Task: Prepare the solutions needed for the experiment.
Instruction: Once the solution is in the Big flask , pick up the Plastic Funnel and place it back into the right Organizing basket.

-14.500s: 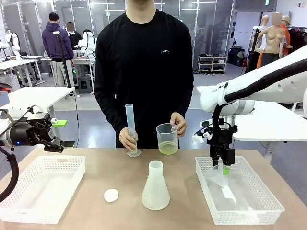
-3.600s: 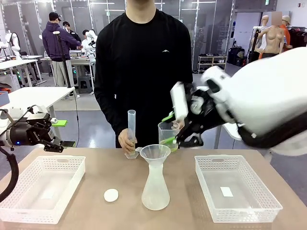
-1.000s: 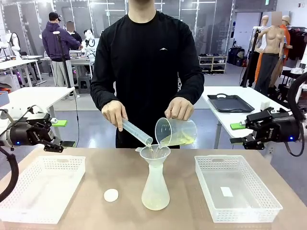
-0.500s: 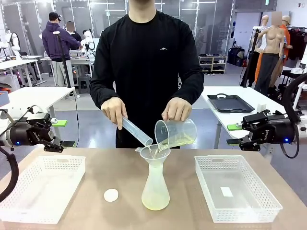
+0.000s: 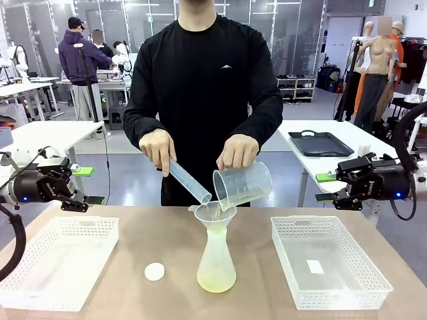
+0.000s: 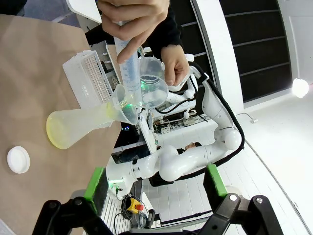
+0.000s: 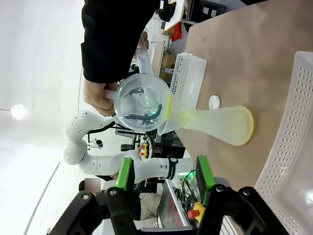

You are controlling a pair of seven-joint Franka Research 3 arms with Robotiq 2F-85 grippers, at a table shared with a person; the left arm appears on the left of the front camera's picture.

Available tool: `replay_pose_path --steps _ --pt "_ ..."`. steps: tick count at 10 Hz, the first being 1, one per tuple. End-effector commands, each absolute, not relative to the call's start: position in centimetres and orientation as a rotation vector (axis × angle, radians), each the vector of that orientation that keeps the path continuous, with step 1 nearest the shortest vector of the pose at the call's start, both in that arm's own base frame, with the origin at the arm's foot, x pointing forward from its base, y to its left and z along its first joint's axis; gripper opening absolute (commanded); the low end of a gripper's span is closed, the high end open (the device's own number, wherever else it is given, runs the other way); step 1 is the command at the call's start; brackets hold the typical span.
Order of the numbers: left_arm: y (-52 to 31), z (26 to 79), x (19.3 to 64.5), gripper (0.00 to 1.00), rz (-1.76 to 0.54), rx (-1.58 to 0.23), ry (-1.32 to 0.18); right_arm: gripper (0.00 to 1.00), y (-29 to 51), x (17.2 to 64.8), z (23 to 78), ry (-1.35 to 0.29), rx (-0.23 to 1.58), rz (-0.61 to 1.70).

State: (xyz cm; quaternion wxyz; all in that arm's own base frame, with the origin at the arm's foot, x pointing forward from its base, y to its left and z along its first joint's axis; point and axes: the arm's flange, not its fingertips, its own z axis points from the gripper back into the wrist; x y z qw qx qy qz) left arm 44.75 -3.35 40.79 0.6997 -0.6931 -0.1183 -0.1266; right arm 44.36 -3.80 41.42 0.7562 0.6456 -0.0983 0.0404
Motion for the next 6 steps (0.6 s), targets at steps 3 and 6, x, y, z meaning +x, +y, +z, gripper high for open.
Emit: replay_pose_path --steps 3,6 --pt "-3.48 40.93 44.68 1.0 -0.29 -1.549 -0.279 0.64 -3.76 44.28 41.46 -0.211 1.415 0.091" --pt "-3.48 40.93 44.68 1.0 -0.29 -1.549 -0.279 0.64 -3.76 44.28 41.46 -0.211 1.415 0.091"
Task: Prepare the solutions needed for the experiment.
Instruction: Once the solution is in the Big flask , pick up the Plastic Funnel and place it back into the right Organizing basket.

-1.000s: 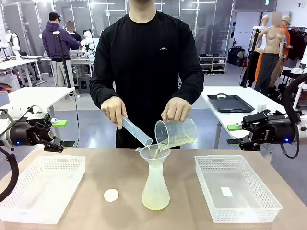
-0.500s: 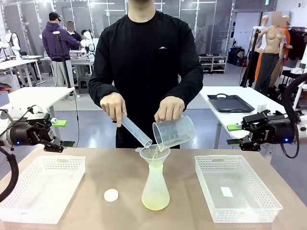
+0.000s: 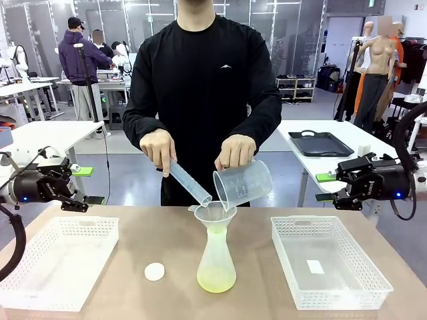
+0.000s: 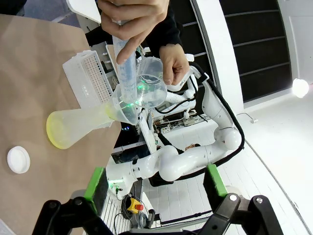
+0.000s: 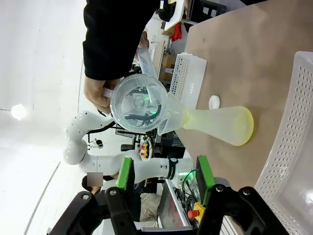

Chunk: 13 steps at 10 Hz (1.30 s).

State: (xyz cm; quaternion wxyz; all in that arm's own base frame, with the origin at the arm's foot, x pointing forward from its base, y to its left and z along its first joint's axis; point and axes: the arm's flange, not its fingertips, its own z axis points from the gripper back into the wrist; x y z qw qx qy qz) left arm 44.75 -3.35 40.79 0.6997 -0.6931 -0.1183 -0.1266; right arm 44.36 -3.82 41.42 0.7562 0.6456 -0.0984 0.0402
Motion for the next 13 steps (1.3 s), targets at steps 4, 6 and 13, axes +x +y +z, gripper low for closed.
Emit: replay_pose_path --steps 4,6,13 --pt "-3.48 40.93 44.68 1.0 -0.29 -1.549 -0.279 0.64 -3.76 44.28 41.46 -0.211 1.415 0.091" --pt "-3.48 40.93 44.68 1.0 -0.29 -1.549 -0.279 0.64 -3.76 44.28 41.46 -0.211 1.415 0.091" --pt "-3.48 40.93 44.68 1.0 -0.29 -1.549 -0.279 0.64 -3.76 44.28 41.46 -0.211 1.415 0.091"
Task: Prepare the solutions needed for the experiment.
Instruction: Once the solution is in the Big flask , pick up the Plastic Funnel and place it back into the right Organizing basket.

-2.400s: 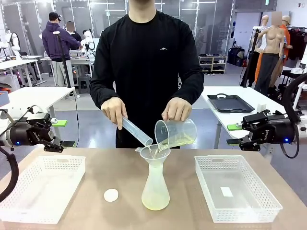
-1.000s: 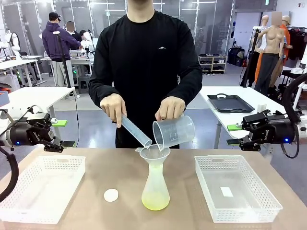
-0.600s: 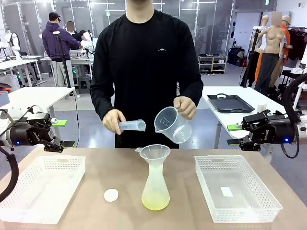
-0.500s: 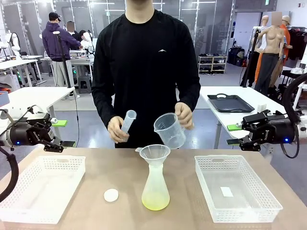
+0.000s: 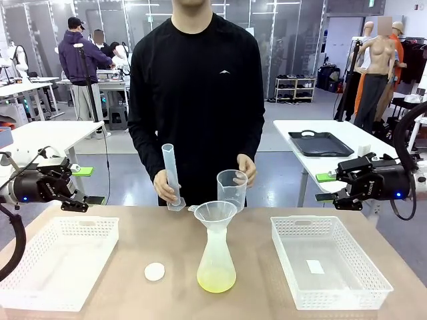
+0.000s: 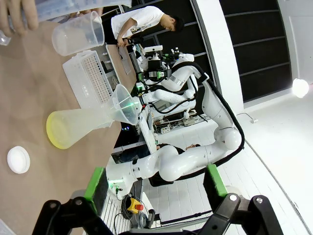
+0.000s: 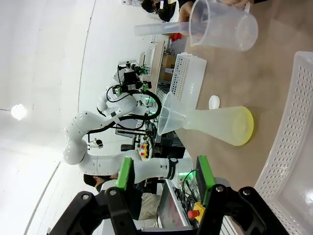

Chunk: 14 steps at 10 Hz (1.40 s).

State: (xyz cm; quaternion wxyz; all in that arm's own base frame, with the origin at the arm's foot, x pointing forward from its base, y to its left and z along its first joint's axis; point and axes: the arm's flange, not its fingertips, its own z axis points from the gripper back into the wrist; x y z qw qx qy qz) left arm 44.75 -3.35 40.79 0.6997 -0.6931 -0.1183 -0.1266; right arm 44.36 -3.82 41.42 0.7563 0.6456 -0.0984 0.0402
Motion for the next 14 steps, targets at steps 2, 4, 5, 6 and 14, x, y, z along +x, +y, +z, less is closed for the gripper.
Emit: replay_pose_path --steps 2,4,5,6,14 --pt "-3.5 40.9 44.7 1.0 -0.29 -1.549 -0.279 0.64 -3.8 44.3 41.5 -0.211 1.415 0.091" --pt "-3.5 40.9 44.7 1.0 -0.29 -1.549 -0.279 0.64 -3.8 44.3 41.5 -0.211 1.415 0.091" --pt "-3.5 40.9 44.7 1.0 -0.29 -1.549 -0.279 0.64 -3.8 44.3 41.5 -0.211 1.415 0.091" --pt "-3.5 40.9 44.7 1.0 -0.29 -1.549 -0.279 0.64 -3.8 44.4 41.4 -0.215 1.407 0.088" --pt "-3.5 40.9 44.7 1.0 -0.29 -1.549 -0.279 0.64 7.3 40.3 51.3 -0.349 0.766 0.152"
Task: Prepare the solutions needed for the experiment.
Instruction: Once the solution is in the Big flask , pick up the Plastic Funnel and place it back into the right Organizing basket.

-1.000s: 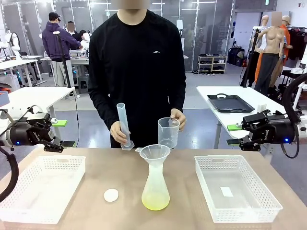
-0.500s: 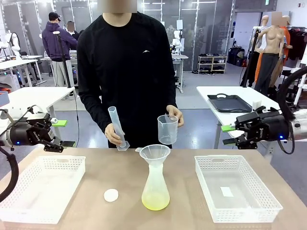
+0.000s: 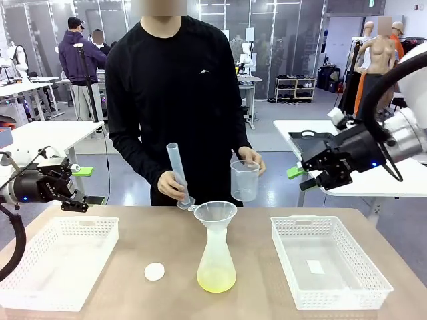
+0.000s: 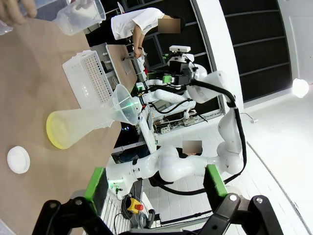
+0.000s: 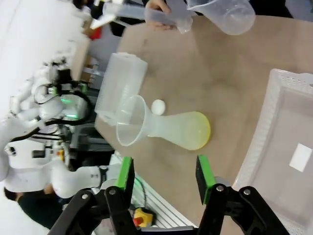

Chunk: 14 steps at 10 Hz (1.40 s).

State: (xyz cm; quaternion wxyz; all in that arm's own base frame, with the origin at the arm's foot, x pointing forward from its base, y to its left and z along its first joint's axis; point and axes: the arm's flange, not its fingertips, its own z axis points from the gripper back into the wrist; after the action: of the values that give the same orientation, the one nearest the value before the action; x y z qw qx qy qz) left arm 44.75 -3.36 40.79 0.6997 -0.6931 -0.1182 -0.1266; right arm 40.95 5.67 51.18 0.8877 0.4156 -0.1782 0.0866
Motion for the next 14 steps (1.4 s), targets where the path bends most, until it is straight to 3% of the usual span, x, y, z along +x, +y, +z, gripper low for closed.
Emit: replay_pose_path --steps 1,4,6,14 --pt "-3.5 40.9 44.7 1.0 -0.29 -1.549 -0.279 0.64 8.8 39.8 52.3 -0.319 0.687 0.167" --pt "-3.5 40.9 44.7 1.0 -0.29 -1.549 -0.279 0.64 12.6 39.1 54.1 -0.256 0.43 0.194" --pt "-3.5 40.9 44.7 1.0 -0.29 -1.549 -0.279 0.64 14.9 39.4 54.4 -0.233 0.352 0.169" --pt "-3.5 40.9 44.7 1.0 -0.29 -1.549 -0.279 0.64 14.5 39.0 54.0 -0.243 0.372 0.2"
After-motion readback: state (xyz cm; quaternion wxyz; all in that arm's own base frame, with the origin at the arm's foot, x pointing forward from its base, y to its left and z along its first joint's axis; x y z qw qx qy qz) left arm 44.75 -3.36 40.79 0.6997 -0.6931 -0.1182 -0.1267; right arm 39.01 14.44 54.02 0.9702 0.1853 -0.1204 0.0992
